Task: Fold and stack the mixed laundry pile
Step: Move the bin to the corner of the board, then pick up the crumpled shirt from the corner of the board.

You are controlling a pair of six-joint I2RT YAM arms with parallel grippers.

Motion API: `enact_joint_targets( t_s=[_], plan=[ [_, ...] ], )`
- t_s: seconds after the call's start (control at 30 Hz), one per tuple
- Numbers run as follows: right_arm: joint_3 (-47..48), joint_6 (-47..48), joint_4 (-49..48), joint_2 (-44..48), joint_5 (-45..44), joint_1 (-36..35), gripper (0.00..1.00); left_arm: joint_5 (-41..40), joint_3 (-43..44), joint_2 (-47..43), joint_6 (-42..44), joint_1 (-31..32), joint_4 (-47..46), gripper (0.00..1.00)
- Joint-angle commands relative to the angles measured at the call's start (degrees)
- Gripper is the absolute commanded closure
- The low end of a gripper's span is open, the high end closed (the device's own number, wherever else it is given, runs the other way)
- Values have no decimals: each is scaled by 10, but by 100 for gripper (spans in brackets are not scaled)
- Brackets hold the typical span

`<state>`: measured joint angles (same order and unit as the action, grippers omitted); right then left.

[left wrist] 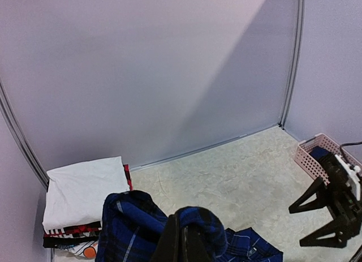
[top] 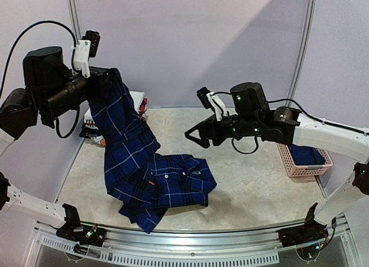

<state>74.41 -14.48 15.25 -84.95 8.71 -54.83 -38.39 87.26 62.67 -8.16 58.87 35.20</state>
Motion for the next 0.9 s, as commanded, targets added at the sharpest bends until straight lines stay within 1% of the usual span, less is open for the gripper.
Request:
enact_joint_targets(
  t_s=[0.0, 0.23, 0.4, 0.47, 0.57, 0.67, 0.8, 0.87],
  plan=[
    [65, 67, -29, -36, 63, -43, 19, 18, 13, 8, -7, -2, -2, 100],
    [159, 100, -40, -98, 79, -67, 19, 24, 14, 10, -9, -2, -3, 100],
    [218, 127, -18, -153, 115, -68, 22, 29, 18, 13, -7, -3, -2, 100],
    [226, 134, -23, -170, 127, -68, 24, 28, 21, 15, -6, -3, -1, 100],
    [240, 138, -19, -190, 143, -67, 30, 28, 22, 16, -6, -3, -1, 100],
    [253, 139, -15, -210, 153, -70, 32, 28, 22, 17, -5, -3, -3, 100],
    [253, 139, -15, -218, 157, -79, 54, 26, 25, 21, -5, -4, -4, 100],
    [252, 148, -14, -218, 153, -84, 70, 24, 27, 23, -3, -5, -6, 100]
  ],
)
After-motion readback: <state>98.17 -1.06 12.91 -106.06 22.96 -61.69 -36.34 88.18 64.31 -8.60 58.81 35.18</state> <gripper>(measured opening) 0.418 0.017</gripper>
